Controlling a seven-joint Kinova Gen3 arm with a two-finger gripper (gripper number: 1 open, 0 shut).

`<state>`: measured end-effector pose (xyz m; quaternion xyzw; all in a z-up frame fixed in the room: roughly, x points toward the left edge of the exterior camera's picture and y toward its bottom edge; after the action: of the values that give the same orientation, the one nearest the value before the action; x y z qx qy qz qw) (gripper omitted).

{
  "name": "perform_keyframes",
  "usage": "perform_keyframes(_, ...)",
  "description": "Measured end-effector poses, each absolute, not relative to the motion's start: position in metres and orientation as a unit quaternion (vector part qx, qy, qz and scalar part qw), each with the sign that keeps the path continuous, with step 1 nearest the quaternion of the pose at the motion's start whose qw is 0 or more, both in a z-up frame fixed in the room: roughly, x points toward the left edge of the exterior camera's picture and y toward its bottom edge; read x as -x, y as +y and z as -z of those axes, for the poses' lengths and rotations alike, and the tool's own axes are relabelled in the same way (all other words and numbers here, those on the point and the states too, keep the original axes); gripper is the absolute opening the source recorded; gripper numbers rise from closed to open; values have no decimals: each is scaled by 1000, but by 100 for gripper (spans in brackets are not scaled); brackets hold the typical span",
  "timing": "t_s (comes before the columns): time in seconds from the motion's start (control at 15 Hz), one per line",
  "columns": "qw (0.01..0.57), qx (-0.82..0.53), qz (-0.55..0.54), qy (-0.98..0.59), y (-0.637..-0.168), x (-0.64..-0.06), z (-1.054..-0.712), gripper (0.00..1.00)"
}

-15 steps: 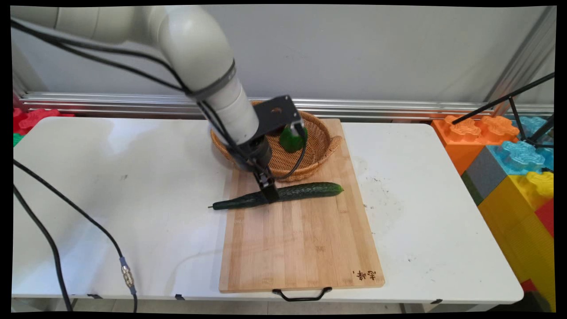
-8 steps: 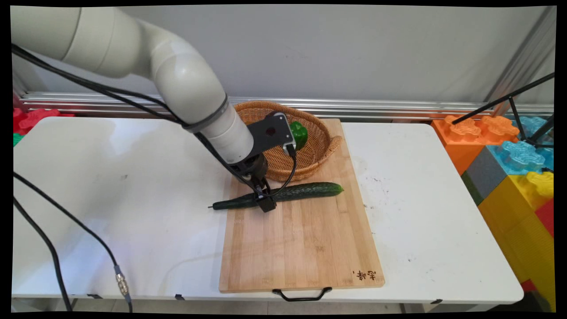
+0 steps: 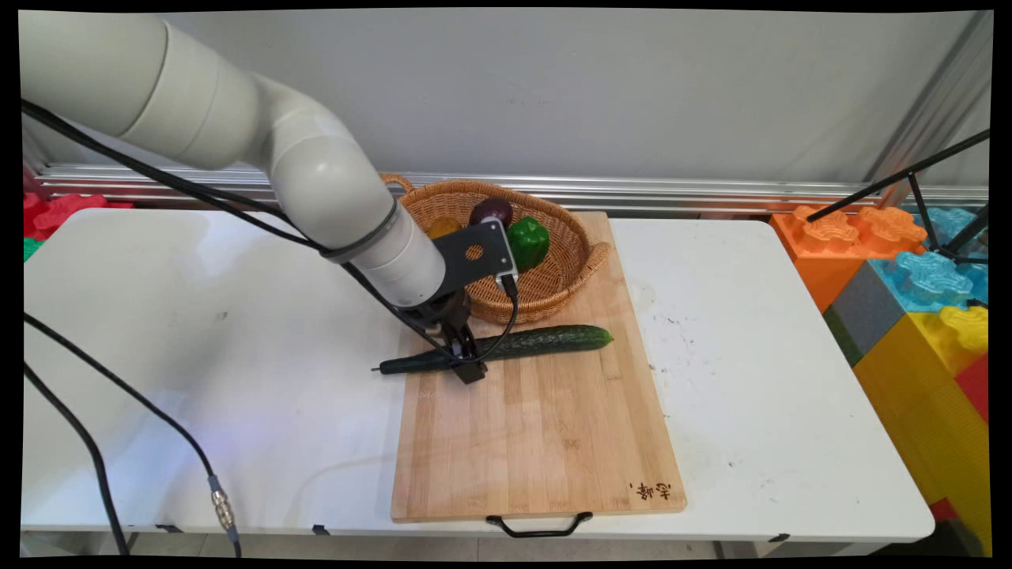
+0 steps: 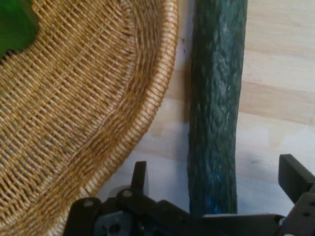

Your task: Pick up the cucumber from the cutting board, then place the picked object in the vegetable basket

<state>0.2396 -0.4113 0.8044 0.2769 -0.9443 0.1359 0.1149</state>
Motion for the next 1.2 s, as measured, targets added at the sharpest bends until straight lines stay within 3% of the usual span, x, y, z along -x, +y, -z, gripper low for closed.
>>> perform_keyframes(0.4, 117, -273, -138, -945, -410, -244, -789, 100)
perform_keyframes(0.47, 118, -273, -138, -945, -410, -245, -788, 0)
perform_keyframes(0.87, 122, -272, -130, -946, -408, -246, -782, 0)
perform_keyframes(1.2, 126, -266, -122, -948, -402, -240, -807, 0)
